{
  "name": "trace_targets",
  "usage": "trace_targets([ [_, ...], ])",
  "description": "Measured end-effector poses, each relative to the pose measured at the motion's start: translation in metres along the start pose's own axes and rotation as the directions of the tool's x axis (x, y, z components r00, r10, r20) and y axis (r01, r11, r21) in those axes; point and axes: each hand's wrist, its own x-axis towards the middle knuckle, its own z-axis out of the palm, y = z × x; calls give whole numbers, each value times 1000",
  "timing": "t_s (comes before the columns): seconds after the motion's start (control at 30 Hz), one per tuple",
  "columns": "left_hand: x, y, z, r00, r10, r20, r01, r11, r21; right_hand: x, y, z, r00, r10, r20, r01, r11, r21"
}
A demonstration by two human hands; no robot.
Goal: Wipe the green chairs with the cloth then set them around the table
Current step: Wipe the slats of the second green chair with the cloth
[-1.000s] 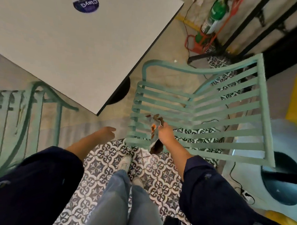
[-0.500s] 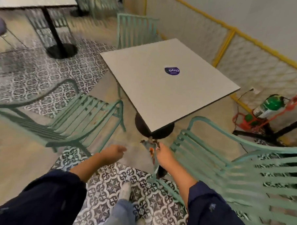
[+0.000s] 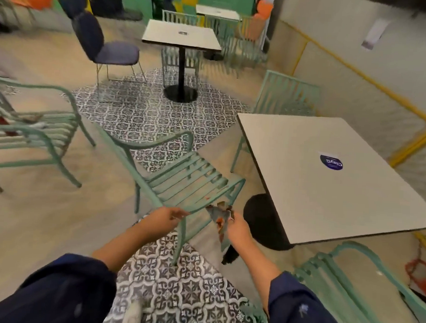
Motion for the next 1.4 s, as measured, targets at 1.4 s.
trace_targets([
  [1.4,354,-103,56,741,-240,628,62,955,291,382,38,21,977,154,-146,-175,973,-149],
])
